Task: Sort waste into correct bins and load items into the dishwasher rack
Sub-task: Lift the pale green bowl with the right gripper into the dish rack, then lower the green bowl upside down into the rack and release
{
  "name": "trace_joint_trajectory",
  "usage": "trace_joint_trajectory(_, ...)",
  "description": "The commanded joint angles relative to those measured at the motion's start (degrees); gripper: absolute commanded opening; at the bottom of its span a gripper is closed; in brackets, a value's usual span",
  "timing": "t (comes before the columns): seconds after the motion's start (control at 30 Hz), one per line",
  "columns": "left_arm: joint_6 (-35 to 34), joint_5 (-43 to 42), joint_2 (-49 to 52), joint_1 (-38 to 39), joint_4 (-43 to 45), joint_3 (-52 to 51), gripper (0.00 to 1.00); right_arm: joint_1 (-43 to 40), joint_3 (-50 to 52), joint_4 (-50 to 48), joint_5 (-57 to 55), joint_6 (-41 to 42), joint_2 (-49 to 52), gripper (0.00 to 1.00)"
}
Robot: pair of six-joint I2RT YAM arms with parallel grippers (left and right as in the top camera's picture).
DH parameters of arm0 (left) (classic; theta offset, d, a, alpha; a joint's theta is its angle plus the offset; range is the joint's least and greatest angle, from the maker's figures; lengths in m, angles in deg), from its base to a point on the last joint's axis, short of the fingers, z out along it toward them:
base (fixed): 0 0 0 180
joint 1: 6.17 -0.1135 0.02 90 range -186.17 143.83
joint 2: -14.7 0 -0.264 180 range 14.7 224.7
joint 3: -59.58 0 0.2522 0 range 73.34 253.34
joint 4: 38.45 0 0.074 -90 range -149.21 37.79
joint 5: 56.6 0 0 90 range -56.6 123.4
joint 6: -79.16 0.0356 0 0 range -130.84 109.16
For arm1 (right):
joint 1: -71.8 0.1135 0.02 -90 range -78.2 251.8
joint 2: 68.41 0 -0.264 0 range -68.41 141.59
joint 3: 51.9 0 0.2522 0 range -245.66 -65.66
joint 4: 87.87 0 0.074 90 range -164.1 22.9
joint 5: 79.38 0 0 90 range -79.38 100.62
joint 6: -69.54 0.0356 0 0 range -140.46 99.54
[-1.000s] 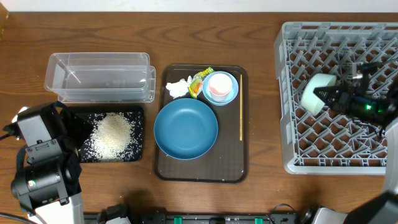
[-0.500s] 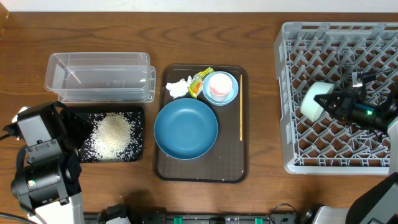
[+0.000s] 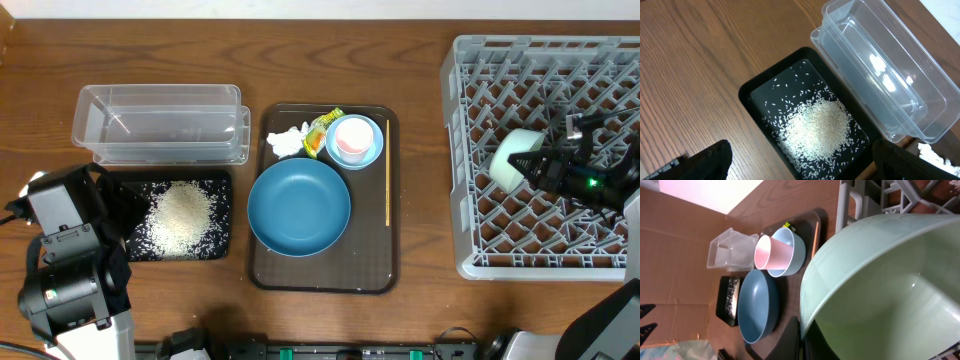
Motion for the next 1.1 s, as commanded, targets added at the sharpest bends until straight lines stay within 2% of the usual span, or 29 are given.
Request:
trace_joint_trajectory(0.0, -0.07, 0.48, 0.02, -0.35, -0.11, 0.48, 0.92, -0.52, 0.13, 1.18, -2.10, -1.77, 0.81, 0.01)
trace_joint_trajectory(0.1, -0.07, 0.48, 0.00, -0.35, -0.11, 0.48, 0.92, -0.55, 0.11, 2.32, -5.60, -0.15, 0.76, 0.01)
trace_joint_trajectory(0.33, -0.07, 0.48, 0.00, -0.35, -0.11, 0.48, 0.92, -2.49, -0.81, 3.76, -21.92, 8.31, -0.61, 0.04)
trace_joint_trajectory(0.37, -0.07, 0.48, 0.00, -0.35, -0.11, 0.48, 0.92, -2.84, -0.87, 3.78, -22.84, 9.09, -0.92, 0.09)
trace_joint_trajectory(0.47, -0.07, 0.48, 0.00, -0.35, -0.11, 0.48, 0.92, -3.65, -0.98, 4.24, -24.65, 10.99, -2.01, 0.41)
trace_joint_trajectory(0.53, -0.07, 0.48, 0.00, -0.35, -0.11, 0.48, 0.92, -3.78, -1.16, 4.61, -26.49, 12.83, -2.82, 0.52)
trace_joint_trajectory(0.57, -0.07, 0.48, 0.02, -0.35, -0.11, 0.48, 0.92, -3.78, -1.29, 4.74, -27.56, 13.94, -3.26, 0.54)
trace_joint_trajectory(0.93, -0.07, 0.48, 0.00, -0.35, -0.11, 0.48, 0.92, -3.78, -8.07, 11.43, -42.80, 25.79, -10.75, 0.56)
trace_joint_trajectory(1.07, -0.07, 0.48, 0.00, -0.35, -0.11, 0.48, 0.92, -3.65, -9.11, 13.09, -43.28, 26.60, -14.75, 0.55)
